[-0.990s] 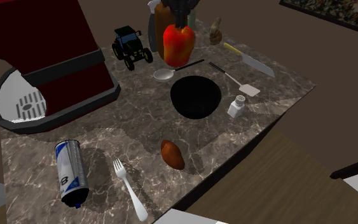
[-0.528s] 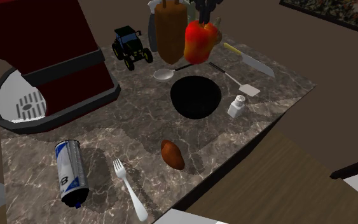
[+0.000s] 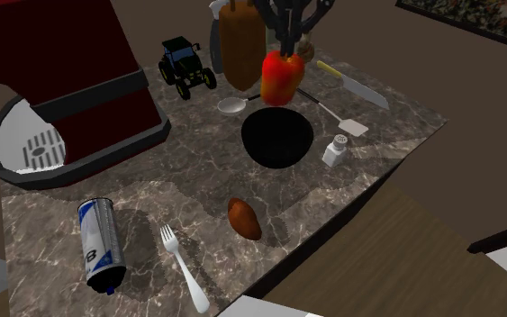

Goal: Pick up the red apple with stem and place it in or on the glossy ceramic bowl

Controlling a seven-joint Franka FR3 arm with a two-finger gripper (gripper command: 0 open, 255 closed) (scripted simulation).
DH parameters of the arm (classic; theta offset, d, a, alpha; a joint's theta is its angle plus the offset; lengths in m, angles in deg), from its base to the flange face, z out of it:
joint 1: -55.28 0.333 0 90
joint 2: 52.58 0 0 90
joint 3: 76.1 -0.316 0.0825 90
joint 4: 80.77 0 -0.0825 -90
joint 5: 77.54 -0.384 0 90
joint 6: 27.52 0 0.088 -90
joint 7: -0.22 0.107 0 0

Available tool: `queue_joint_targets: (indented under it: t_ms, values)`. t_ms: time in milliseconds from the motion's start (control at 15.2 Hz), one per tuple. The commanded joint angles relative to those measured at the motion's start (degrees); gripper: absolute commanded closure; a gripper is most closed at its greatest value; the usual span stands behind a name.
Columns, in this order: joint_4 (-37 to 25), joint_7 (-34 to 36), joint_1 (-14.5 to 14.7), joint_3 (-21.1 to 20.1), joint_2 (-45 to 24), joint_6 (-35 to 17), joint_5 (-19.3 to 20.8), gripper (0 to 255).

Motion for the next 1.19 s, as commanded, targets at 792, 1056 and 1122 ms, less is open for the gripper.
queue_joint_targets:
  t_ms: [792, 1056, 1122]
  values:
    - [14.01, 0.11, -1.49, 0.27, 2.25, -11.93, -0.83, 255]
    - [16.46, 0.24, -1.64, 0.33, 2.24, -14.38, -0.78, 255]
    - [16.44, 0.24, -1.64, 0.33, 2.23, -14.37, -0.78, 255]
